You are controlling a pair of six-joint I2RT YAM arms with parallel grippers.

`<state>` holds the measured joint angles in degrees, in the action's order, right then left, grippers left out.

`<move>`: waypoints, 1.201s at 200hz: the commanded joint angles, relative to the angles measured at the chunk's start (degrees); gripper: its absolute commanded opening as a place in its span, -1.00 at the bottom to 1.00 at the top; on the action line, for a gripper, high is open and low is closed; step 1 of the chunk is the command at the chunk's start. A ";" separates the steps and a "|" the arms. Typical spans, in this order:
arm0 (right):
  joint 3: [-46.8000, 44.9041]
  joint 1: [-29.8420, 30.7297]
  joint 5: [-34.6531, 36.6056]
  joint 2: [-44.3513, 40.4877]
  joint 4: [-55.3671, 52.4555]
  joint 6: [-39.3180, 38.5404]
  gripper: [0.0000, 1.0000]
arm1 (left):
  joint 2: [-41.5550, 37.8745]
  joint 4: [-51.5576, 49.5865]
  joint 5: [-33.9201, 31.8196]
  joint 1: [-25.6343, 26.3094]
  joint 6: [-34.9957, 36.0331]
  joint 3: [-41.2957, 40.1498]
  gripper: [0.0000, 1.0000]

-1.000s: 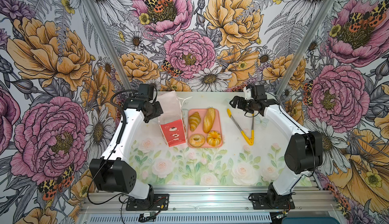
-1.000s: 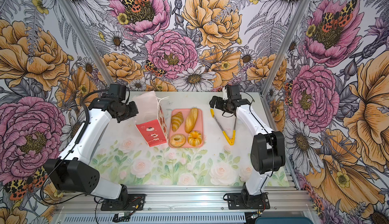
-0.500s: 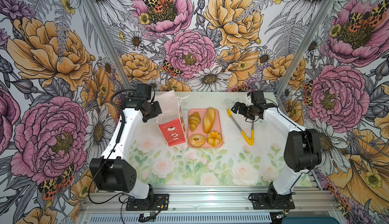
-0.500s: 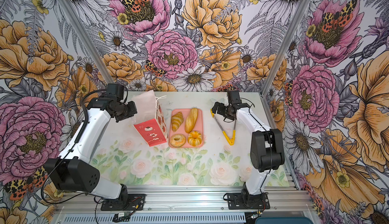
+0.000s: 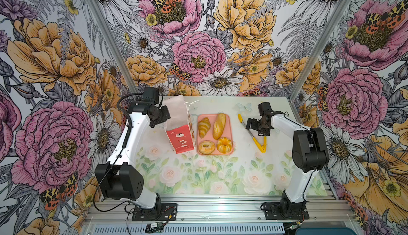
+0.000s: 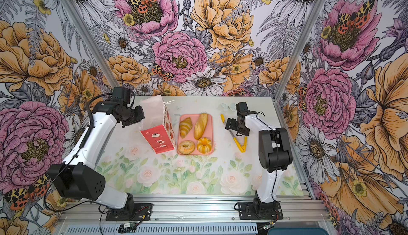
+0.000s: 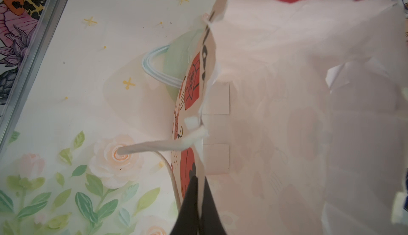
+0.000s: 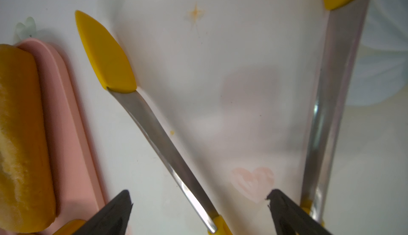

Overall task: Pack bread into a paper bag
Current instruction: Move the clamp to the center of the board.

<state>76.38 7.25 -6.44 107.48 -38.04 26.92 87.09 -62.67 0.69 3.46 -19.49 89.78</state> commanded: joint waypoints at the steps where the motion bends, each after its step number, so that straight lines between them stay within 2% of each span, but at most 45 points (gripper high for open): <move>1: 2.02 0.20 3.59 -3.30 -4.85 -2.77 0.99 | 0.39 0.89 1.33 -0.60 1.01 1.25 -1.00; 102: 0.36 0.49 7.84 -2.95 -10.91 -5.24 0.99 | 0.72 0.89 2.51 -0.56 1.32 1.59 -1.00; 199: -0.85 -0.19 3.80 2.18 -11.18 -7.12 0.98 | 0.11 0.89 2.65 -0.56 1.56 0.57 -1.00; 240: 1.72 -0.91 2.94 5.11 -11.09 -7.82 0.99 | -0.43 0.89 2.91 -0.49 1.27 -0.04 -1.00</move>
<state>75.83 6.81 -2.42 110.10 -49.10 20.21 87.50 -62.67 2.07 3.46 -19.05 90.00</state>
